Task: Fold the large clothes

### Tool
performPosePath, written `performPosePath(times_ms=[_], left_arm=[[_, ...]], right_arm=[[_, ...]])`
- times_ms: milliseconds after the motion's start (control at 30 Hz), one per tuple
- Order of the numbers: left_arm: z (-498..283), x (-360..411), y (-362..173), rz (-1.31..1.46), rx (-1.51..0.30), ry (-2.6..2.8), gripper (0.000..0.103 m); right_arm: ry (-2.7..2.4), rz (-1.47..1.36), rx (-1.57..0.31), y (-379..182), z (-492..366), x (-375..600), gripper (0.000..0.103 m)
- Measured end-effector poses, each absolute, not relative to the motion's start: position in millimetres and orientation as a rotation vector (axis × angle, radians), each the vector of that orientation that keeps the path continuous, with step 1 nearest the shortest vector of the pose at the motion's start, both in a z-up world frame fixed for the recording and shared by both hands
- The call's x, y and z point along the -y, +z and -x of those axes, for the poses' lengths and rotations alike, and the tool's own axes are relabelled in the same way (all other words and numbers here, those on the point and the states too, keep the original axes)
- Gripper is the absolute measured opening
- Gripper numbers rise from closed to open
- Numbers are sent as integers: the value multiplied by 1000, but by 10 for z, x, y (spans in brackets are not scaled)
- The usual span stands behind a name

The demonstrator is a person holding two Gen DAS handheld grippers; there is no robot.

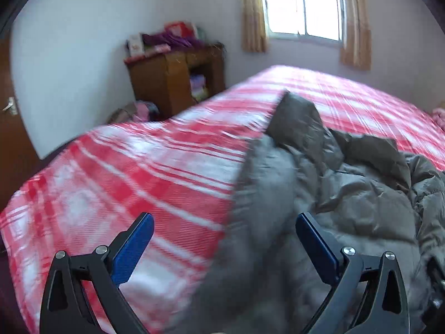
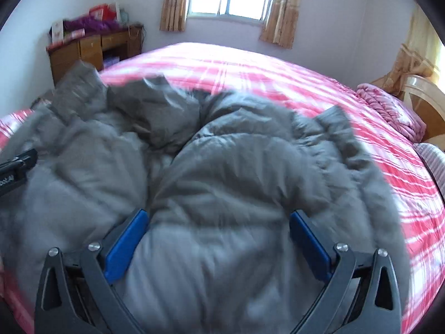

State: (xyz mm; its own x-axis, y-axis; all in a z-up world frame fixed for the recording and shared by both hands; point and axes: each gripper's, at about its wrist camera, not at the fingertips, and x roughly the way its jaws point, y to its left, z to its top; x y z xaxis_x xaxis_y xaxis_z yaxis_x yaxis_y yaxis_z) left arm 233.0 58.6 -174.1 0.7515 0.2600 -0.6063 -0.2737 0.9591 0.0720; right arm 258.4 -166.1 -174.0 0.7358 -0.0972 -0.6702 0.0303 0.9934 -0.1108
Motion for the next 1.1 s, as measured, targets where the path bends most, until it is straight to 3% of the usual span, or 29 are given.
performPosePath(times_ms=[233,500,567,633,700,733,833,933,1100], left_arm=[[-2275,-861,-2212,179,-837,261,102],[-2262,-832,-2310,170,-812,202,101],[-2239,-822,-2274,177,-811,169,89],[-2199,-728,-2206,192,-818,99,60],[-2163,-638,-2170,198,-828,61,51],[-2165,-601,-2168,214,-837,22,36],[-2144,-528,-2133,197,-838,-20,18],[-2121,-555,-2068,194,-824,-29,10],[-2074,-763,-1892,239,-780,-36,8]], right_arm=[[-68,197,-717,-1934,-2124,1538,103],[-58,212,-733,-2111,-2210,1476,103],[-52,202,-736,-2123,-2177,1456,103],[-54,205,-737,-2127,-2184,1469,103],[-59,210,-735,-2126,-2153,1469,103],[-61,211,-734,-2130,-2149,1477,103],[-65,207,-734,-2124,-2145,1465,103],[-64,195,-733,-2117,-2134,1479,103],[-87,238,-729,-2085,-2101,1351,103]])
